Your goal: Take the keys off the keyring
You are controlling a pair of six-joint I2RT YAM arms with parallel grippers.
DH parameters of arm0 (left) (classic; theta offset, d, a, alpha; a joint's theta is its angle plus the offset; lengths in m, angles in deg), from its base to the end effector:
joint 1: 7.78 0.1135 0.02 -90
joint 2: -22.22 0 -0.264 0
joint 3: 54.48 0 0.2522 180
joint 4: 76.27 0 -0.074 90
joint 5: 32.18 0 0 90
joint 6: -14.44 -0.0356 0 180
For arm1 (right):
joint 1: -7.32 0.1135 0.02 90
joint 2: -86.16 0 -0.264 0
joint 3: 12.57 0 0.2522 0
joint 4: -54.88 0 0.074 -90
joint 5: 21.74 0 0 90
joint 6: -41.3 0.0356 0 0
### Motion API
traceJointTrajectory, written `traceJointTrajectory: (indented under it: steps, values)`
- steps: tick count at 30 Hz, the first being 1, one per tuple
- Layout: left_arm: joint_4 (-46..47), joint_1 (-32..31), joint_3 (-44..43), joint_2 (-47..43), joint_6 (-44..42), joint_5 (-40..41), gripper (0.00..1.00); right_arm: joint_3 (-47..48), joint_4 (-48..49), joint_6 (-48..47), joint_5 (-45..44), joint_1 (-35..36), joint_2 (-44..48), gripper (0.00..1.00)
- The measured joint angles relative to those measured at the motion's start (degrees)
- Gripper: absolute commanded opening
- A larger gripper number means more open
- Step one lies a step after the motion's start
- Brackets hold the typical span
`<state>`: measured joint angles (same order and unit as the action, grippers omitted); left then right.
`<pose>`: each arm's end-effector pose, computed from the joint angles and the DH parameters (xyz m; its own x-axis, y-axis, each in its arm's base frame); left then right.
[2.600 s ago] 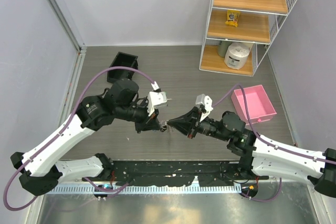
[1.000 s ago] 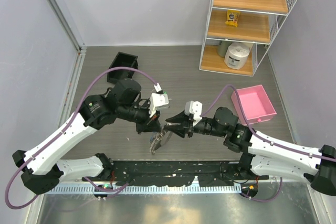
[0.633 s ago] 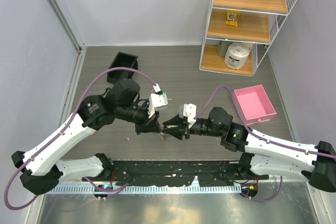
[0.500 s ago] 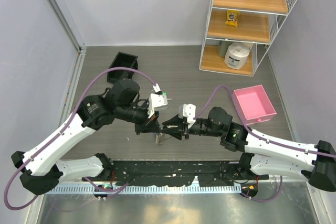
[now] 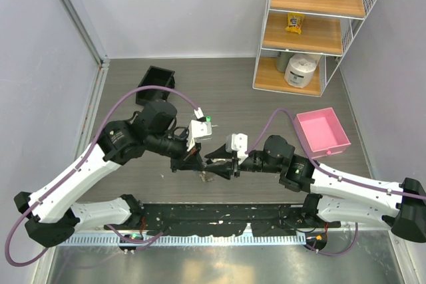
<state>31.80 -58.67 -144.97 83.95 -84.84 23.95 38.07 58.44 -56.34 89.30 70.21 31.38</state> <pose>0.1055 -0.1612 0.3965 -0.2807 0.5575 -0.7813 0.9585 0.1200 -0.2587 0.0918 0.2074 0.3099 0.1276 -0.0230 -0.9916 -0.9862 0.1036 -0.1293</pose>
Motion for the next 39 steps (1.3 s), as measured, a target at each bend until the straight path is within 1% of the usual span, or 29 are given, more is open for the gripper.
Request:
traceJointTrajectory:
  steps: [1,6,10,19,24,27,29,34,36,39]
  values:
    - [0.0,0.0,0.0,0.0,0.0,-0.2,0.00,0.1,-0.1,-0.1,0.1,0.0,0.0,0.43]
    - [-0.5,0.0,-0.1,0.0,-0.2,-1.4,0.00,0.5,-1.3,-1.2,1.3,0.0,0.0,0.20]
    - [-1.0,0.0,-0.5,0.0,-0.2,-1.4,0.00,0.9,-2.0,-1.4,2.3,0.0,0.1,0.06]
    - [-1.0,0.0,-1.2,0.0,0.3,-2.2,0.00,0.3,-2.8,-0.9,2.4,0.0,3.1,0.05]
    - [-0.3,0.0,-1.1,0.0,0.3,-1.7,0.00,-0.3,-2.4,2.6,0.5,-0.1,3.8,0.05]
    - [0.3,0.0,-0.9,-0.3,0.3,-0.5,0.00,-0.8,-1.4,6.9,-0.1,-1.3,4.0,0.05]
    - [2.3,0.0,0.6,-1.6,0.5,0.6,0.00,-1.7,0.6,11.4,1.2,-3.7,4.3,0.06]
    - [6.2,0.0,4.3,-5.2,0.9,4.7,0.00,-5.0,11.1,26.5,6.4,-12.3,4.5,0.05]
    - [7.6,0.0,5.2,-5.2,1.1,5.4,0.00,-6.2,14.6,31.2,6.9,-13.7,4.5,0.05]
    - [9.0,0.0,7.5,-5.2,1.4,6.3,0.00,-7.2,16.7,35.6,6.1,-14.2,4.5,0.05]
